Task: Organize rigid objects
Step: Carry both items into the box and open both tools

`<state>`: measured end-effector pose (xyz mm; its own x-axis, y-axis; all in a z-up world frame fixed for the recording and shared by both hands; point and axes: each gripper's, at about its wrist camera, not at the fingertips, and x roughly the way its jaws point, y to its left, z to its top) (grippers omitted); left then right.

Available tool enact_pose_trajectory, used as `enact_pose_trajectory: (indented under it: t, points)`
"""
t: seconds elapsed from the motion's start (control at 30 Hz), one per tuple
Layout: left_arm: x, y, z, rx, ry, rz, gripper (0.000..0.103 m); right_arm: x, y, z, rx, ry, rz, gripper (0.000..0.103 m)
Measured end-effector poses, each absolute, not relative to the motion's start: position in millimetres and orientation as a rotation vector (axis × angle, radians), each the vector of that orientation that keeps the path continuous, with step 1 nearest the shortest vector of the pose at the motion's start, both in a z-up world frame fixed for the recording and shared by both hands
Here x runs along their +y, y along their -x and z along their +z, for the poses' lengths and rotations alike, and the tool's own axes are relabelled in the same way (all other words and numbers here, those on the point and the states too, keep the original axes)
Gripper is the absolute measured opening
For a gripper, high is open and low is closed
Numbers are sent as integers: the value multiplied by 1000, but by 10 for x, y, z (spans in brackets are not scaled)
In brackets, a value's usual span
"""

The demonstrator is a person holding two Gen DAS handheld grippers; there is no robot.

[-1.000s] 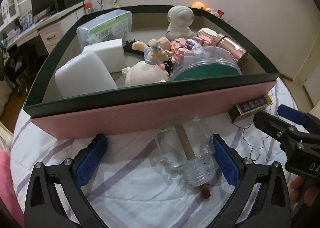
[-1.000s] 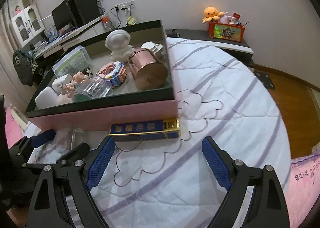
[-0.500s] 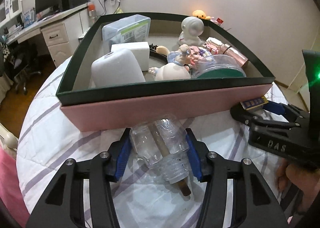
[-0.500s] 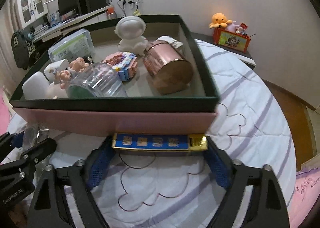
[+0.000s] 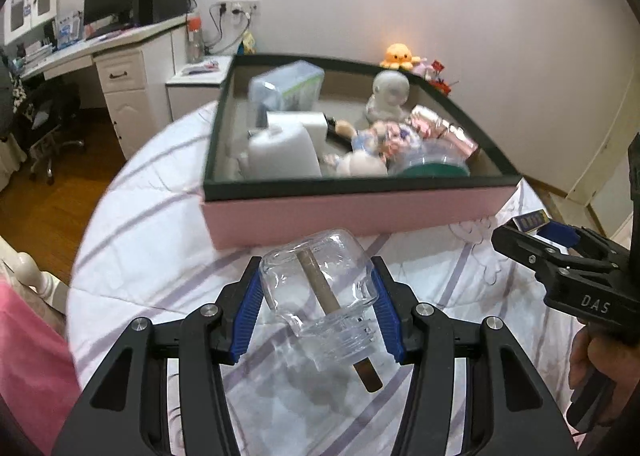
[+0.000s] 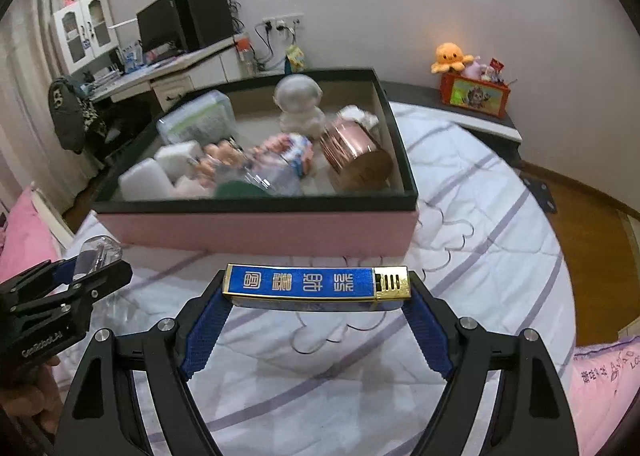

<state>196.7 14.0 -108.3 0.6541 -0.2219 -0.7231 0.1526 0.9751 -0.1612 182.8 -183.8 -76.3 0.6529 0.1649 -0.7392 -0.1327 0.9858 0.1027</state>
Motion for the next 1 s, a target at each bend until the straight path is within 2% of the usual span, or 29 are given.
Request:
enact_pose_trajectory:
  t: [0.33, 0.53, 0.9, 1.0]
  points:
    - [261, -2146, -561, 696, 75, -216, 52, -1680, -2062, -242, 734, 4, 209, 84]
    - [217, -2590, -351, 655, 77, -216, 52, -1602, -2487, -43, 697, 17, 223, 84]
    - [-11, -3404, -582, 724, 49, -224, 53, -1653, -3189, -306, 765, -7, 213, 84]
    - [-52, -3476, -663, 745, 36, -210, 55, -1671, -3275, -413, 786, -3, 208, 86]
